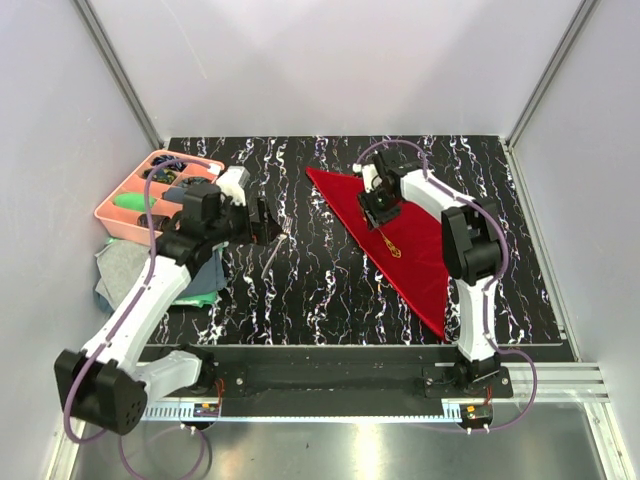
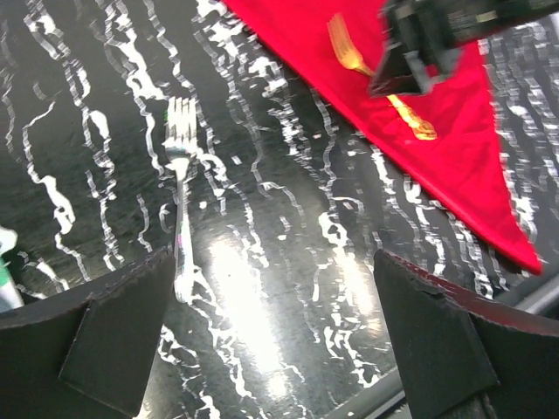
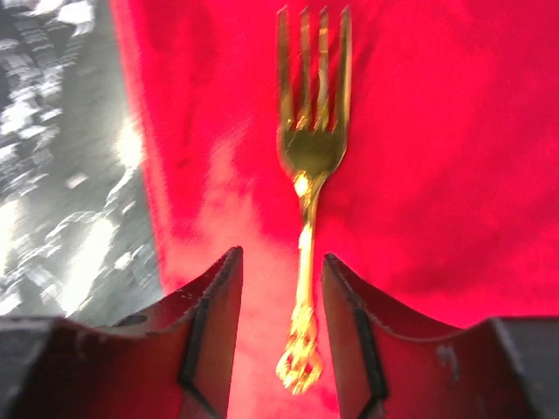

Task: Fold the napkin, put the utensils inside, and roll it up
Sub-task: Place the utensil onto the napkin, then fold the napkin

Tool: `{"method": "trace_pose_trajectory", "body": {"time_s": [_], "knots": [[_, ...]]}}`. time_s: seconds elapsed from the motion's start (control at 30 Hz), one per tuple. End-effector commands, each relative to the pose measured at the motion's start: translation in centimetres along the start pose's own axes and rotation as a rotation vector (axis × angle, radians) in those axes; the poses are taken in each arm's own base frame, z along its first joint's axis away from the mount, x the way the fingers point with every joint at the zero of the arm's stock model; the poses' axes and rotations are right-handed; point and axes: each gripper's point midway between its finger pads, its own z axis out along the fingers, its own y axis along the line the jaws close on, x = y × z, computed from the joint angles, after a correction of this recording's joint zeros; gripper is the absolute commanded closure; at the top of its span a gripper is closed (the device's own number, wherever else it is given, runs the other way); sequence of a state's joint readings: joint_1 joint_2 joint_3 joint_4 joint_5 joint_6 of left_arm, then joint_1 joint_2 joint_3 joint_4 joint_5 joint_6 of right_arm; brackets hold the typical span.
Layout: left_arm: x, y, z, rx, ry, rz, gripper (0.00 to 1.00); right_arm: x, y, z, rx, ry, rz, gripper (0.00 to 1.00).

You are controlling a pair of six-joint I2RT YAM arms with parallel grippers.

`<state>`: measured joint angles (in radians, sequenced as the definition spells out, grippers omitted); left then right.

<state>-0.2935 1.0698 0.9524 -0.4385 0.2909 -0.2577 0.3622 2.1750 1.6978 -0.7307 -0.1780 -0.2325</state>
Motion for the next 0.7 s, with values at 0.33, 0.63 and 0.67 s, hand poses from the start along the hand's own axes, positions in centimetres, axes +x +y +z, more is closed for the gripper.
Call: {"method": "trace_pose_trajectory", "body": {"time_s": [0.33,0.63,0.67], "knots": [[5.4,9.3,7.8,-0.329,0.239,0.017,0.01,-3.9,7.9,-14.2,-0.241,-0.494,0.159,0.37],[7.5,10.2,12.9,-0.259,0.318,0.024,0.01,-0.8,8.8,-15.1,-0.249,-0.516,0.138,0.35],[7.7,10.0,13.2,-0.246,0.322,0.012,0.01,-0.8,8.9,-15.4,-0.252,-0.522,0.137,0.35]]}}
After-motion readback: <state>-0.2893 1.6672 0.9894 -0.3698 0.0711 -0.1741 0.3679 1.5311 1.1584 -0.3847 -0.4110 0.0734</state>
